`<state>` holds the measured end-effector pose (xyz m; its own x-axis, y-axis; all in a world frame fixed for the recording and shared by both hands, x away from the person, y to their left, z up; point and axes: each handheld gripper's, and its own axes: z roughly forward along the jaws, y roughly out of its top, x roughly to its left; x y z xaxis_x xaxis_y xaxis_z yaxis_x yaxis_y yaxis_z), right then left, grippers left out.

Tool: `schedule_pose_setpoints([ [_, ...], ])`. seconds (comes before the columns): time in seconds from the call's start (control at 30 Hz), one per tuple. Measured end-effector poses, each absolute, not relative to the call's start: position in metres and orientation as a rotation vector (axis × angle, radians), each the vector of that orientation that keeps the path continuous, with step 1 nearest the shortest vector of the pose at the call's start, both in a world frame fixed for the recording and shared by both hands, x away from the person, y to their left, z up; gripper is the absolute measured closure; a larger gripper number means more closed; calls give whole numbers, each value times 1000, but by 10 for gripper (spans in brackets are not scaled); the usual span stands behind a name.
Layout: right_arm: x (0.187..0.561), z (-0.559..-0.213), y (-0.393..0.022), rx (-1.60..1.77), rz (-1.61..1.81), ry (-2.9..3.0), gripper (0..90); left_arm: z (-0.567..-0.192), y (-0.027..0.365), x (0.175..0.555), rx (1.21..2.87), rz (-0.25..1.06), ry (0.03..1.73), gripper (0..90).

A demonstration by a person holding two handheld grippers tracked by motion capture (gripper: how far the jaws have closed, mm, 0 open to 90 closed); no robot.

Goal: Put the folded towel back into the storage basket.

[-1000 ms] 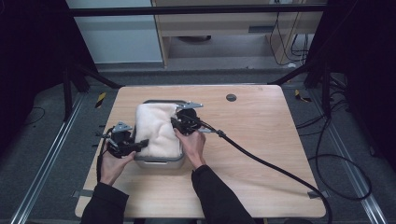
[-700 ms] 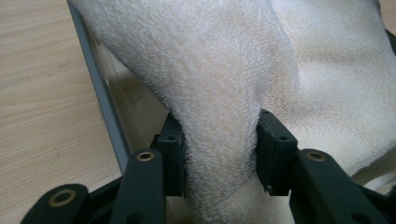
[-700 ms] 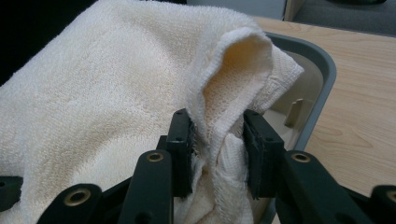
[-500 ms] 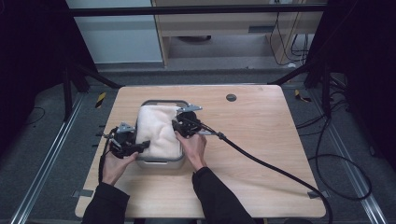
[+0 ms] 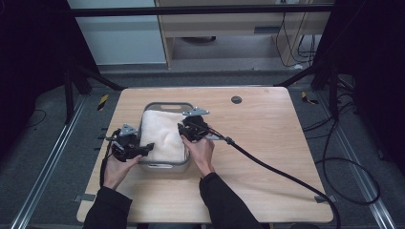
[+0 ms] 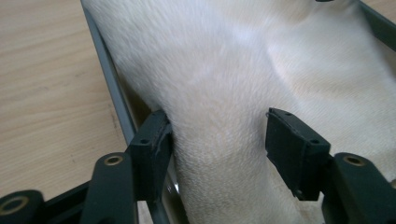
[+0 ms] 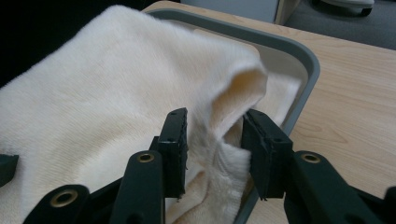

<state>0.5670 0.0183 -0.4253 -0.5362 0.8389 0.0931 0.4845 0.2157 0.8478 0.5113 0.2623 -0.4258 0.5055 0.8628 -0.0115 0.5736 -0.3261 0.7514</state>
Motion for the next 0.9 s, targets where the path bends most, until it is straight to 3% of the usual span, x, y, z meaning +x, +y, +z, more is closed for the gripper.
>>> schedule_pose_setpoints([
  [0.4,560,-405,0,1197,1357,2068,587,-402,264,498,1905,574,1094,375],
  [0.9,539,-383,-72,1083,1473,2035,297,-394,261,487,1844,609,1053,286],
])
